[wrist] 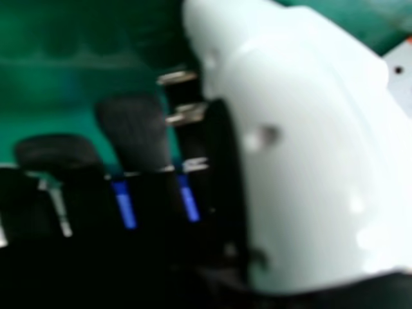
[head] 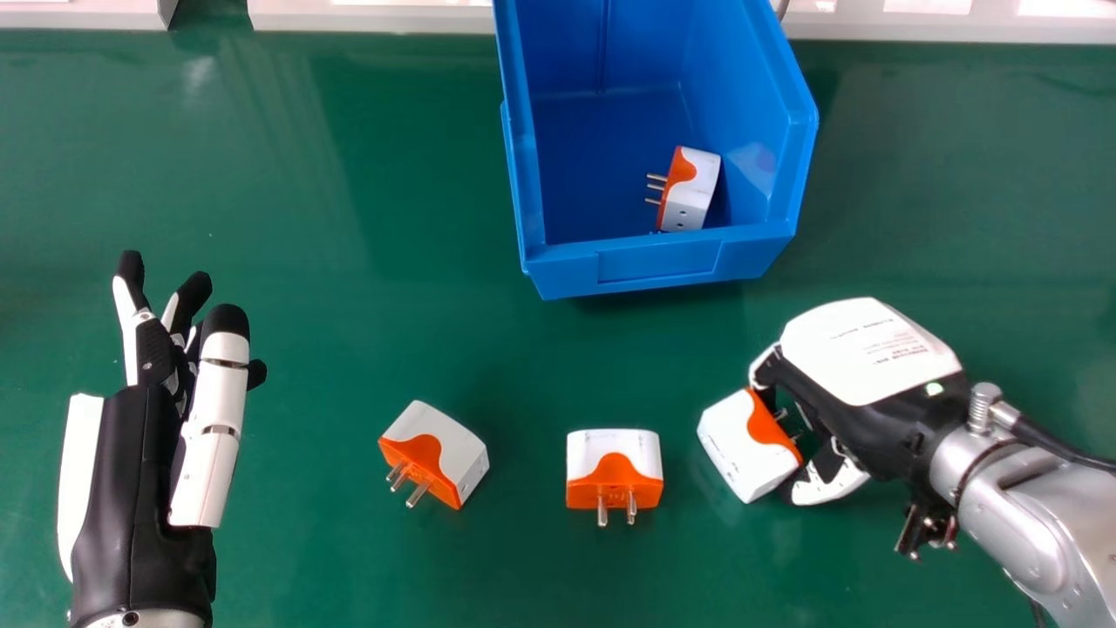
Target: Pick all objects and put in blue box
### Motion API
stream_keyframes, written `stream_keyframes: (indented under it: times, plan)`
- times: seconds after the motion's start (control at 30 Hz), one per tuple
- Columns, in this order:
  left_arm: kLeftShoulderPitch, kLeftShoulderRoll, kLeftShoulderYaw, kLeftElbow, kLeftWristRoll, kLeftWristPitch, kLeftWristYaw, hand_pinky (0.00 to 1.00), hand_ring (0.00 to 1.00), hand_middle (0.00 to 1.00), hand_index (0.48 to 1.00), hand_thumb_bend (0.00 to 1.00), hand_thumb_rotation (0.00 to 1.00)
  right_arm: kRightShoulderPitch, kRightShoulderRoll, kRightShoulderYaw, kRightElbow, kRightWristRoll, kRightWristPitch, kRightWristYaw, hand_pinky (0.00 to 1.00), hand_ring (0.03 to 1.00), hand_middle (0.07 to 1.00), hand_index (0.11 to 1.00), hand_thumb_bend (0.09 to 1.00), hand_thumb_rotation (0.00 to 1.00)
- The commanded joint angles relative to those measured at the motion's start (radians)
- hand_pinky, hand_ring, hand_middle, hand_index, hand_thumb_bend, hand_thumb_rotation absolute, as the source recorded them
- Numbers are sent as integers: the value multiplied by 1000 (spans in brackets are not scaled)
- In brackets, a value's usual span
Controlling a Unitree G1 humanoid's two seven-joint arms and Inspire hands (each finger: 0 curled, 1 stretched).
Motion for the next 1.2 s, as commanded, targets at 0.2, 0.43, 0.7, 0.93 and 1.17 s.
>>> stream_keyframes:
  times: [0.2, 0.43, 0.7, 0.93, 1.17]
  plan:
    - [-3, 10, 14, -24, -13, -4, -7, 797, 929, 965, 973, 273, 866, 101, -12, -134, -249, 105, 53, 75, 34, 94, 176, 469, 492, 149]
    - [-11, 14, 18, -21, -15, 2, -12, 800, 927, 964, 972, 290, 882, 103, -14, -147, -235, 98, 30, 53, 61, 111, 180, 469, 491, 149]
    - [-23, 14, 19, -16, -9, 11, -10, 803, 927, 963, 972, 285, 885, 84, -11, -148, -199, 91, 33, 52, 59, 109, 181, 469, 492, 148]
    - [-23, 12, 18, -16, -8, 12, -7, 803, 927, 963, 972, 274, 889, 106, 6, -138, -305, 75, 131, 151, 436, 525, 583, 643, 620, 345]
    - [-23, 9, 16, -17, -9, 11, -6, 803, 926, 962, 972, 284, 892, 121, 21, -131, -335, 109, 119, 169, 706, 818, 883, 894, 799, 524]
